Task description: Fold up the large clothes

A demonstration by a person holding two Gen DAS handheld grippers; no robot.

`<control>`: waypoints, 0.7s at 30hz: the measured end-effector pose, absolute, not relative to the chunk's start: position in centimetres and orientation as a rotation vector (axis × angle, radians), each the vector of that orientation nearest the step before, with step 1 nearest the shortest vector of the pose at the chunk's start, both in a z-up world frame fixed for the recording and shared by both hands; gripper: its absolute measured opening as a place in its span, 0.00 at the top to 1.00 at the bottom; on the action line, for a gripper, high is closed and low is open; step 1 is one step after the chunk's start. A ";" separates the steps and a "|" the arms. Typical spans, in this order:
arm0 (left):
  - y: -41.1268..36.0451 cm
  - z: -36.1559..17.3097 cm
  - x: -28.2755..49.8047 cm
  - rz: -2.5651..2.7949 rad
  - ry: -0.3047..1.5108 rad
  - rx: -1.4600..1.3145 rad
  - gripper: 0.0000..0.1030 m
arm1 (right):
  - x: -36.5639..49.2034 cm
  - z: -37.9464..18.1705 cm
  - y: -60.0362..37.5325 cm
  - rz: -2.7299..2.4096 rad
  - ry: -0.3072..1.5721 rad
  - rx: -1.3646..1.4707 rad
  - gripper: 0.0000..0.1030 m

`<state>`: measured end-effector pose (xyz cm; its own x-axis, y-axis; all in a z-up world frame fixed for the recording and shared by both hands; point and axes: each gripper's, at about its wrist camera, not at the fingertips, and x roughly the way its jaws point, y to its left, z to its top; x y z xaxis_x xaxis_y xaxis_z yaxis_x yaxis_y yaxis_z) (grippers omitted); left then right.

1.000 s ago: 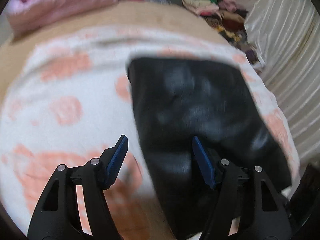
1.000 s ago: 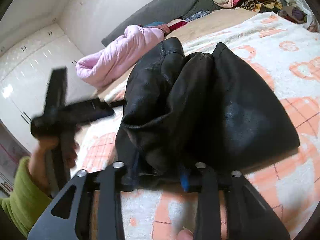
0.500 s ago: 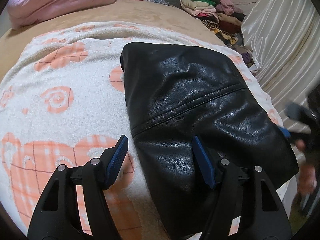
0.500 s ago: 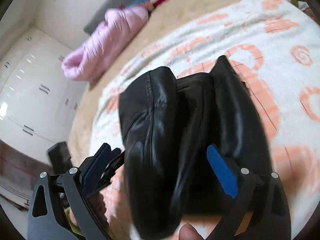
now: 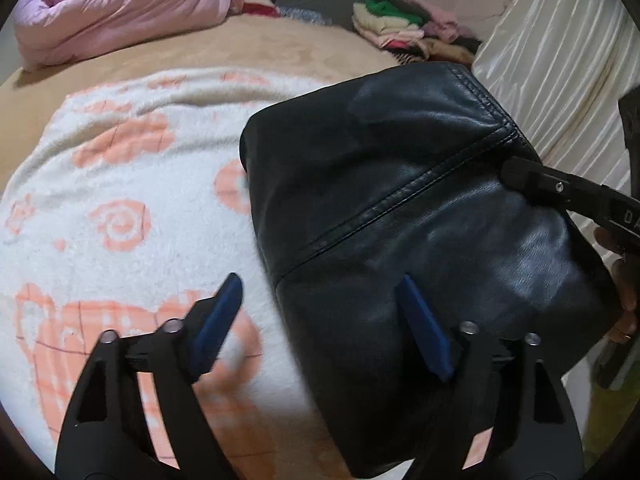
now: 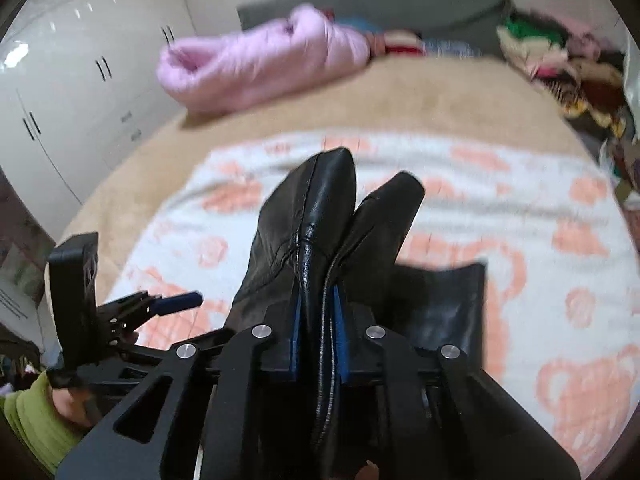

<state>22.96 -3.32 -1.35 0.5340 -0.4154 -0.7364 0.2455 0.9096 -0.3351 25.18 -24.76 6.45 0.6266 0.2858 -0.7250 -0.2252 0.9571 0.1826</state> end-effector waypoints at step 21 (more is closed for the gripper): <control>-10.1 -6.0 23.5 -0.519 1.095 -0.262 0.08 | 22.4 -4.3 -37.5 0.164 0.892 0.345 0.54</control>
<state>23.54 -10.06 -5.98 0.3549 -0.5222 -0.7755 0.2702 0.8514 -0.4496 22.38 -37.48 -4.33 0.6197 0.2817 -0.7326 0.0031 0.9325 0.3612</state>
